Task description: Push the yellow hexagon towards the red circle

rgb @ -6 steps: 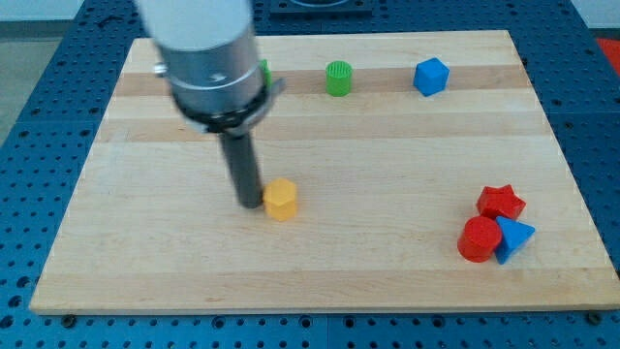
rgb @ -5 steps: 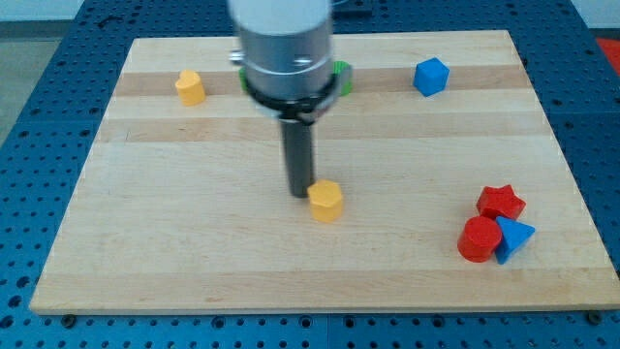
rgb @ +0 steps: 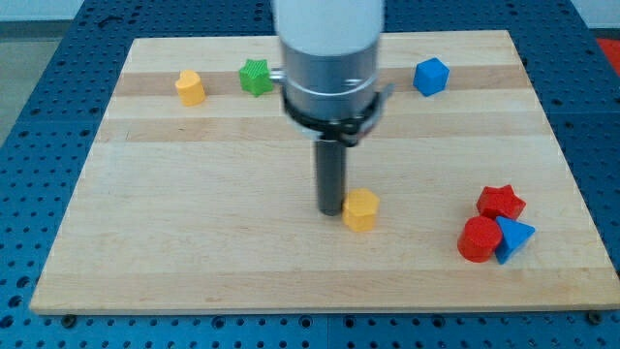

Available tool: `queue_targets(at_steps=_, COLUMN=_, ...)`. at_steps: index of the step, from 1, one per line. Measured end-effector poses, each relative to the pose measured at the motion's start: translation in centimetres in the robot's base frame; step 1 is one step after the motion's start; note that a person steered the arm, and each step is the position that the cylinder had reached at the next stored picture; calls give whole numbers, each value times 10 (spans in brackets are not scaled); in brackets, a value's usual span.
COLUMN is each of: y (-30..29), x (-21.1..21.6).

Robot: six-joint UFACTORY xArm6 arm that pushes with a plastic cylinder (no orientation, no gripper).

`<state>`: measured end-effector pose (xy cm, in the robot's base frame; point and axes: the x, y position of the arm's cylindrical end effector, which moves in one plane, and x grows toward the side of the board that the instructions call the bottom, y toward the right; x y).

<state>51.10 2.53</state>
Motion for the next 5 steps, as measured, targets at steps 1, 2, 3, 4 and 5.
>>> queue_targets(at_steps=1, y=58, x=0)
queue_targets(at_steps=2, y=67, x=0)
queue_targets(at_steps=3, y=67, x=0)
queue_targets(at_steps=4, y=47, x=0)
queue_targets(at_steps=5, y=38, x=6)
